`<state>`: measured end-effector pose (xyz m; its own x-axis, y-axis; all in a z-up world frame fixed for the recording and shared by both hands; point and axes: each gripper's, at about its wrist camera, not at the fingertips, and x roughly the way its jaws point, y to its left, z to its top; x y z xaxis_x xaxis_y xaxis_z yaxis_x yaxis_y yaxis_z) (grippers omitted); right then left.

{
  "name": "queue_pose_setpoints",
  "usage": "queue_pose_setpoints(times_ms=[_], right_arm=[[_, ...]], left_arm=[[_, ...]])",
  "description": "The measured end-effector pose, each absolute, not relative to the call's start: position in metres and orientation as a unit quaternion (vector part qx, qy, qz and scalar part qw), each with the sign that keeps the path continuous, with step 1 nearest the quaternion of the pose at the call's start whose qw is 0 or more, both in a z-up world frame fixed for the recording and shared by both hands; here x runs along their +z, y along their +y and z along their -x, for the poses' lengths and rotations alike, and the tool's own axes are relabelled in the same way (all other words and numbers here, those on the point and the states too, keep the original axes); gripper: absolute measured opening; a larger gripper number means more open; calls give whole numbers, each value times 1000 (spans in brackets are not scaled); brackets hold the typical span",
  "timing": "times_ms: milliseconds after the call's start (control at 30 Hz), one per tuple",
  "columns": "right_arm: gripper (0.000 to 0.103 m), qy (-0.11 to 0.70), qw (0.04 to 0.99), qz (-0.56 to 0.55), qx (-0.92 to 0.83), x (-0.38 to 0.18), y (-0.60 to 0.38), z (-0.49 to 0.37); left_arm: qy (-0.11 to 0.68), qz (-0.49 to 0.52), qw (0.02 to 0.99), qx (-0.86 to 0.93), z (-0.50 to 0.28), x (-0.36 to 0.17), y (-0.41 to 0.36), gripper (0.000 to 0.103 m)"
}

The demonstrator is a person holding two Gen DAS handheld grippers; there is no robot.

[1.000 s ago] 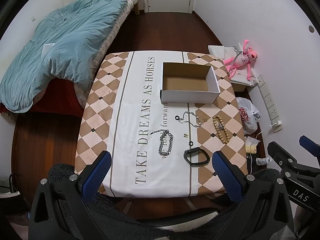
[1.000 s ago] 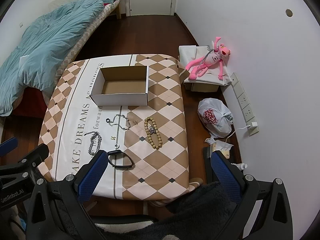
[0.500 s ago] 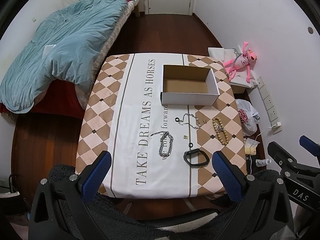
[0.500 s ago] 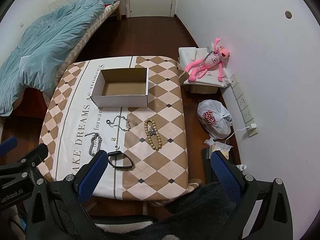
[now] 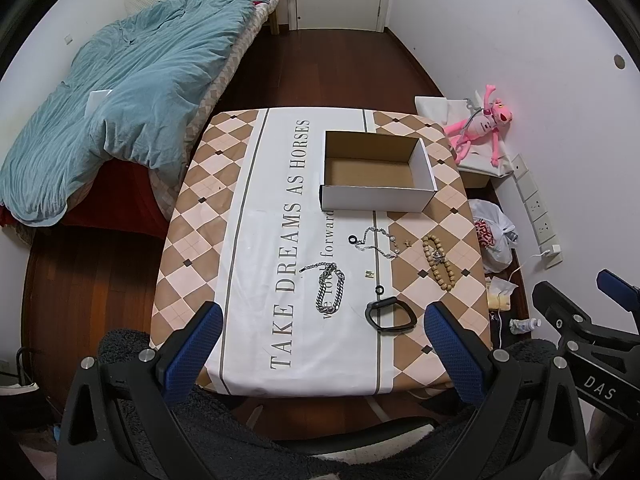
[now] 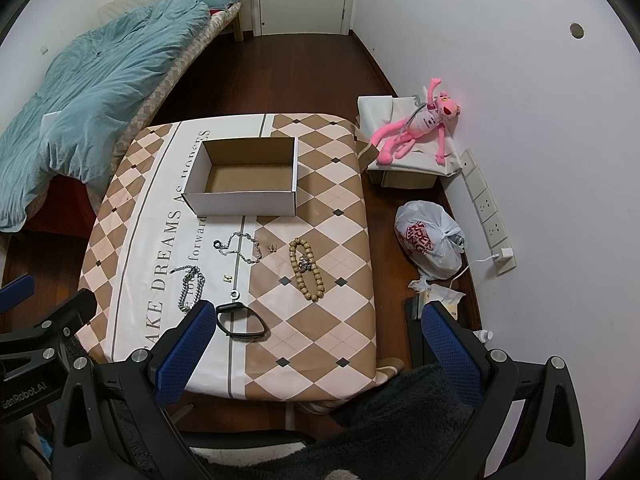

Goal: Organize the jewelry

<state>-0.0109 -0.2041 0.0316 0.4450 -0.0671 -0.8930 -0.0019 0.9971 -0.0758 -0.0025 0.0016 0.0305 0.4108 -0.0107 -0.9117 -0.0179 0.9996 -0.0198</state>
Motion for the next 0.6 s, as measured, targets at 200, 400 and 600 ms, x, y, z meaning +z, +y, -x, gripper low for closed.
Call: queue_pose_setpoints(times_ms=[200,400,600], right_arm=[[103,525,851,32,-18,35,-204,10],[103,525,851,21,-18,32,-205,7],[103,559,829,13,-29,-19,-205,-13]], left_arm=[[542,14,840,3,3,30,1,103],[540,12,841,7,-1,27,1,103],[541,-12,840,37,-24,-2,3,103]])
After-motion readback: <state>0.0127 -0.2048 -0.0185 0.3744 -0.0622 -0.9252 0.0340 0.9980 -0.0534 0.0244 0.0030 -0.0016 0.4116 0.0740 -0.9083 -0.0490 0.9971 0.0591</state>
